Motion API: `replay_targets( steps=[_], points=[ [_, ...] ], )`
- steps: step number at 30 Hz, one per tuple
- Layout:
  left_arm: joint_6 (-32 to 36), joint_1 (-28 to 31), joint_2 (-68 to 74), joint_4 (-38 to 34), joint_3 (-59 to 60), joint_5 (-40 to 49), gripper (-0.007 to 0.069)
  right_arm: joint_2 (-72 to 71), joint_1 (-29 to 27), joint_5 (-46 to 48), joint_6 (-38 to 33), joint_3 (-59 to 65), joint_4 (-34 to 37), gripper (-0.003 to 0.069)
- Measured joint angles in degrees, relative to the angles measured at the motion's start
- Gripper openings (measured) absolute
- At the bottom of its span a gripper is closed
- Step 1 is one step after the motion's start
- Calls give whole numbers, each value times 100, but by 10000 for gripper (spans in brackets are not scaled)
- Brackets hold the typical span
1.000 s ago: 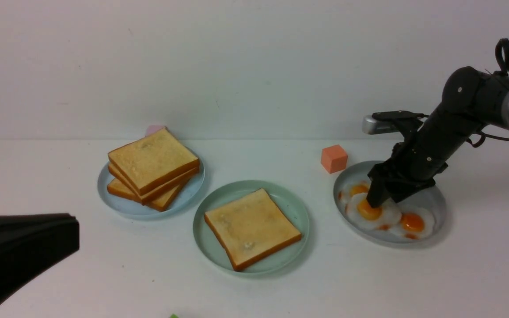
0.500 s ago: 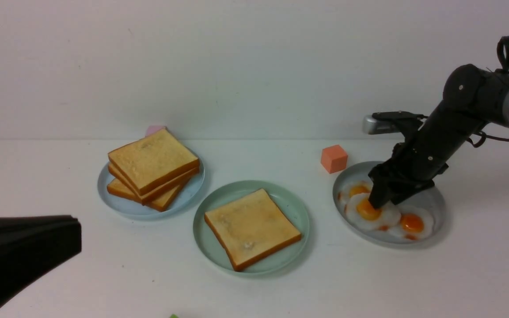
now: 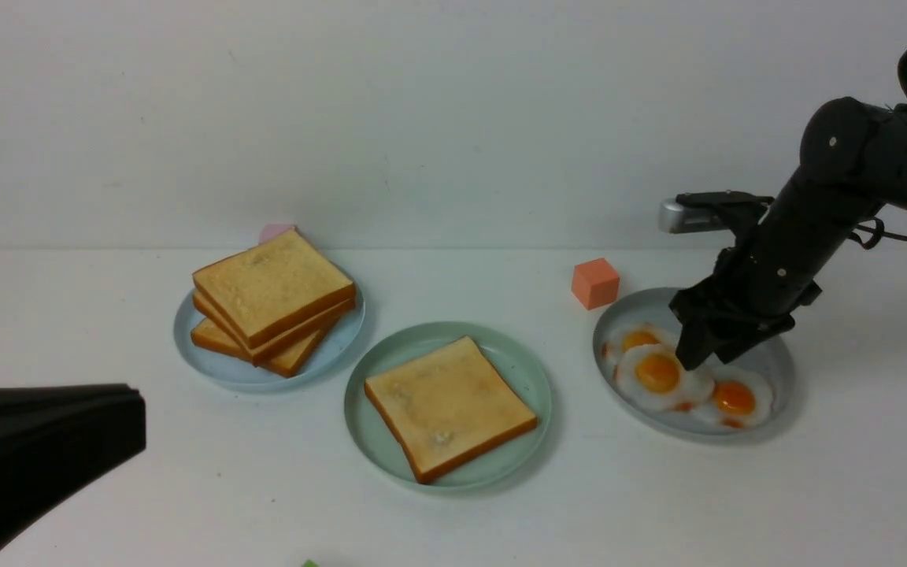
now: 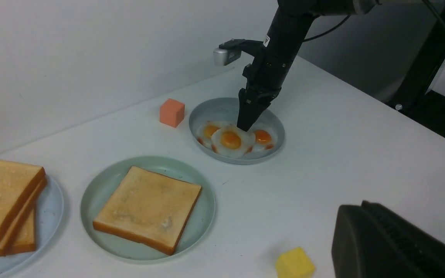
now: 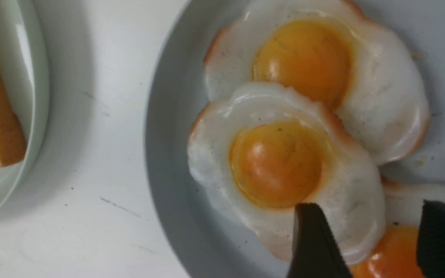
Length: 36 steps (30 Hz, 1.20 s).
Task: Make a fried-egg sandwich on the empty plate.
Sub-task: Use the right arm to grab a fried egg
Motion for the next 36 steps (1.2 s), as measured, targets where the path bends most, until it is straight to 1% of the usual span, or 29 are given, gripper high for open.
replay_targets(
  steps=[5,14,19,24,25,26,27,29,36],
  points=[
    [0,0,0,0,0,0,-13,58,0,-7,0,0,135,382],
    [0,0,0,0,0,-32,-13,189,0,-7,-66,0,141,382],
    [0,0,0,0,0,-42,-13,234,0,-1,-215,0,136,377],
    [0,0,0,0,0,-42,-13,234,0,-6,-341,0,131,340],
    [0,0,0,0,0,-42,-13,240,0,-24,-353,0,131,318],
    [0,0,0,0,0,-42,-13,239,0,-26,-353,0,131,315],
    [0,0,0,0,0,-42,-13,253,0,-37,-366,0,131,290],
    [0,0,0,0,0,-42,-13,278,0,-48,-366,0,131,273],
    [0,0,0,21,0,-42,-13,295,0,-48,-533,-10,142,252]
  ],
)
